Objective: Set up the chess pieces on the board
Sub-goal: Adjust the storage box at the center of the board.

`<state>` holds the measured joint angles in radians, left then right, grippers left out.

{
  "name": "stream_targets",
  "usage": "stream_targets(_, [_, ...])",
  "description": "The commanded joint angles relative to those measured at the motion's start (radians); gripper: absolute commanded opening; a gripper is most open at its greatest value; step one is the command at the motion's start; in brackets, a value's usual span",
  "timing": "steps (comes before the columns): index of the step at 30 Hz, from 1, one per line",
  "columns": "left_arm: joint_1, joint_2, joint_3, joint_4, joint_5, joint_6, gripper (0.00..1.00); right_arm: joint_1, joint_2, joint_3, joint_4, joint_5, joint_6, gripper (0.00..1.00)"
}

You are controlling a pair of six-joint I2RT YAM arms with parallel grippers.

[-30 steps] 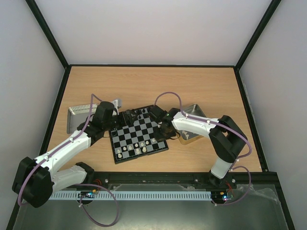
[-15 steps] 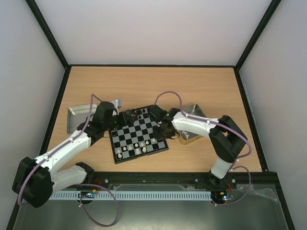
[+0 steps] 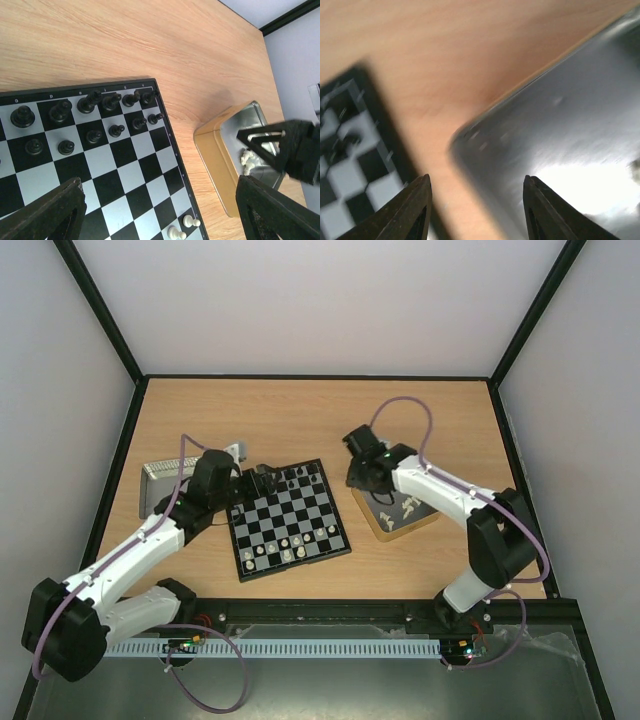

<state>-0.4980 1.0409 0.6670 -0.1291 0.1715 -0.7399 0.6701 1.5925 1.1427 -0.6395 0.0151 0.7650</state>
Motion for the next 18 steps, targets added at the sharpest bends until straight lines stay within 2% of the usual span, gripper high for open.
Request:
stream_targets(1, [0.01, -0.022, 0.034, -0.027, -0.033, 0.015, 0.83, -0.134, 0.009, -0.035, 0.14, 0.081, 0.101, 0.53])
stream_targets(6, [0.013, -0.018, 0.048, -0.043, -0.03, 0.023, 0.83, -0.217, 0.124, 0.038, 0.161, 0.109, 0.124, 0.59])
stream_targets(12, [0.015, -0.016, 0.046, -0.049, -0.033, 0.03, 0.83, -0.278, 0.229, 0.08, 0.189, 0.119, 0.114, 0.59])
stream_targets(14, [0.016, -0.014, 0.048, -0.049, -0.032, 0.029, 0.83, -0.287, 0.256, 0.095, 0.191, 0.115, 0.092, 0.54])
stream_targets(18, [0.016, -0.016, 0.046, -0.05, -0.033, 0.029, 0.84, -0.288, 0.274, 0.099, 0.217, 0.069, 0.0, 0.39])
